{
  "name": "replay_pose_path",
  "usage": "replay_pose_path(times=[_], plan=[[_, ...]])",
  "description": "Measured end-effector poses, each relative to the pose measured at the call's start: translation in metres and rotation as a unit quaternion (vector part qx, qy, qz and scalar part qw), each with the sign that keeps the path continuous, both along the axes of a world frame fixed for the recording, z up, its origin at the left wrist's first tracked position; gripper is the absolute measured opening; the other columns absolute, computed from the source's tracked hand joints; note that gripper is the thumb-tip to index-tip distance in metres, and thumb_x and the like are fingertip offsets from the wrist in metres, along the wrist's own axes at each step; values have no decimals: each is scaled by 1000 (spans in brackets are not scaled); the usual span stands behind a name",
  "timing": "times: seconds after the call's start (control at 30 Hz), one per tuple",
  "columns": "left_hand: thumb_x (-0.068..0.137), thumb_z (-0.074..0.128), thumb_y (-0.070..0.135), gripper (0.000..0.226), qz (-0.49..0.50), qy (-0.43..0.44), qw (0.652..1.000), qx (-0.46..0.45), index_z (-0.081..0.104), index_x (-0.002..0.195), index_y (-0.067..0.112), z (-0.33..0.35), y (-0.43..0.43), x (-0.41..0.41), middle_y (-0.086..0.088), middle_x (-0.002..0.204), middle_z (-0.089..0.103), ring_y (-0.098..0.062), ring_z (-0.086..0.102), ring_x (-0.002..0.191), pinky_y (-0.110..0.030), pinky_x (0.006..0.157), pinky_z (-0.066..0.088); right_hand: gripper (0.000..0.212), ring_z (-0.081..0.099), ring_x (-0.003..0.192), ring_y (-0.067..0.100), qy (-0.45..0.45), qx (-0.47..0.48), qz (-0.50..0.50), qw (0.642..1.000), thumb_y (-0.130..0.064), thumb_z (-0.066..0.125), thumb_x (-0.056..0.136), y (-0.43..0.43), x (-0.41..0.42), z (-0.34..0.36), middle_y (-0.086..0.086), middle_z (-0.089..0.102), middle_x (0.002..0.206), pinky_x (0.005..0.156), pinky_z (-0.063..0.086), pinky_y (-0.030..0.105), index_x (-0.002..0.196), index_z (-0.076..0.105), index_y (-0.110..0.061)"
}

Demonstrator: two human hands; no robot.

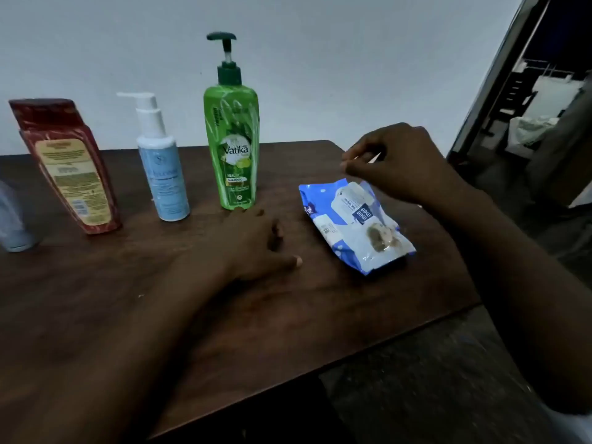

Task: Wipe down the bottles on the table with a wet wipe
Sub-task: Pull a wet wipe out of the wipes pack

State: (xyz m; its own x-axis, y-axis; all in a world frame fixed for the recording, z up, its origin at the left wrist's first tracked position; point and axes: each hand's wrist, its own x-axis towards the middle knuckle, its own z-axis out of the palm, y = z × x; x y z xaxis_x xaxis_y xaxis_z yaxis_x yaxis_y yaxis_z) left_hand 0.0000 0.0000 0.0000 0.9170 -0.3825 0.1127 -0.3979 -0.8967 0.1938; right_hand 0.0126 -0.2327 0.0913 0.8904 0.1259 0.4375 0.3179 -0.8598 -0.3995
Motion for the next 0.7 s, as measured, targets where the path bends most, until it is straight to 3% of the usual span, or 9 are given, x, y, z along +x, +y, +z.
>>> replay_pose_path(times=[0.13, 0.23, 0.33, 0.5, 0.6, 0.7], plan=[[74, 70, 66, 45, -3, 4, 1000, -5, 58, 98, 30, 4, -17, 4, 2, 113, 62, -20, 61, 98, -37, 83, 53, 10, 58, 52, -8, 84, -33, -76, 993, -20, 69, 80, -21, 20, -12, -5, 71, 70, 53, 36, -2, 82, 79, -18], [71, 69, 64, 56, -25, 2, 996, -89, 64, 113, 27, 10, -33, 9, 3, 122, 64, -20, 61, 110, -39, 93, 52, 11, 57, 45, -10, 145, -43, -71, 986, -13, 70, 81, -27, 26, -21, -8, 68, 63, 46, 36, -1, 86, 79, -17], [63, 66, 69, 69, -15, 8, 991, -134, 63, 120, 30, 14, -47, 16, 5, 123, 65, -16, 60, 114, -37, 98, 49, 20, 57, 52, -9, 154, -38, -61, 985, -9, 65, 85, -32, 25, -21, -19, 63, 58, 47, 34, 1, 85, 80, -22], [75, 80, 51, 65, -14, 67, 985, -157, 59, 129, 20, 4, -56, 25, 3, 105, 61, -10, 54, 98, -23, 78, 37, 30, 60, 77, -1, 162, -44, -44, 985, -3, 61, 81, -36, 23, -20, -10, 73, 77, 65, 41, 12, 80, 77, -28], [74, 82, 50, 59, -12, 67, 982, -179, 64, 121, 20, 1, -56, 27, 9, 89, 57, -10, 56, 90, -24, 74, 38, 31, 60, 77, 1, 200, -67, -33, 977, -1, 58, 85, -39, 29, -21, -12, 72, 78, 69, 42, 15, 83, 74, -27], [73, 82, 51, 59, -14, 67, 981, -180, 64, 121, 21, -1, -55, 28, 8, 91, 56, -11, 56, 90, -24, 74, 39, 22, 61, 90, 9, 211, -92, -39, 972, -9, 61, 87, -39, 34, -25, -10, 74, 86, 86, 49, 28, 92, 69, -28]])
